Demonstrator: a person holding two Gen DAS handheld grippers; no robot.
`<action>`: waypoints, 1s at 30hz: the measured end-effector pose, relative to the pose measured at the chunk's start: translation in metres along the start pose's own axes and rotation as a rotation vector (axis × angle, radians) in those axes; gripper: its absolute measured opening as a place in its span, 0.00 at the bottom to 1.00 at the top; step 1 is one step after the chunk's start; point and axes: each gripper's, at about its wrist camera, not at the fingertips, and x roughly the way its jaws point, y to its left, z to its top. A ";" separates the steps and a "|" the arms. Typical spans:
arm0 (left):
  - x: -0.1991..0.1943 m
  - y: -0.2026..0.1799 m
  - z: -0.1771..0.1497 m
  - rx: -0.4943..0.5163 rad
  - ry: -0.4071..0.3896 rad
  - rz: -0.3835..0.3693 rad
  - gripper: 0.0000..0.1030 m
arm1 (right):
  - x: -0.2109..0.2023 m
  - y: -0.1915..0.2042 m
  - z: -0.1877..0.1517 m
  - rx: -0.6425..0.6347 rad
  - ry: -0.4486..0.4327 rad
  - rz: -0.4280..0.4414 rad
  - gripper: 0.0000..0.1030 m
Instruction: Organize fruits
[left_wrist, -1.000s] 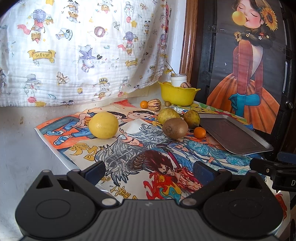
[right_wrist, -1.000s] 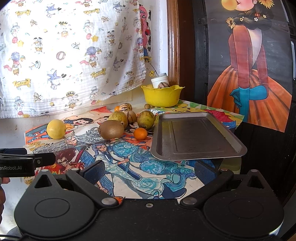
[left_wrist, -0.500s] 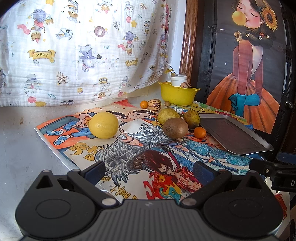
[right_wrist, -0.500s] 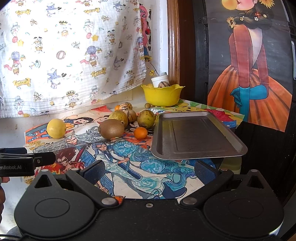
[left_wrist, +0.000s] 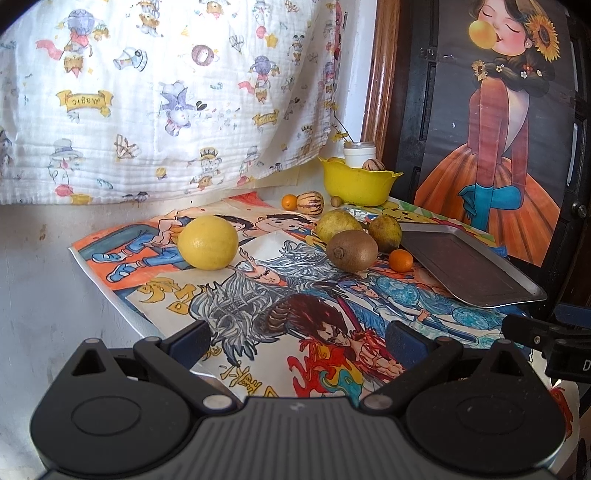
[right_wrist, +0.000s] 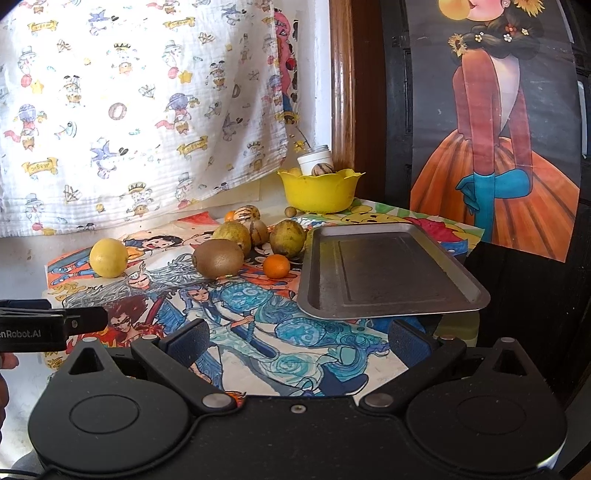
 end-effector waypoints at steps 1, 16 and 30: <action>0.000 0.002 0.001 -0.001 0.002 0.001 1.00 | 0.001 -0.002 -0.001 0.002 0.001 0.002 1.00; 0.014 0.002 0.029 0.041 -0.004 0.016 1.00 | 0.021 -0.009 0.014 -0.083 -0.007 0.069 1.00; 0.053 0.033 0.067 0.018 0.055 0.100 1.00 | 0.061 -0.002 0.058 -0.258 0.024 0.226 1.00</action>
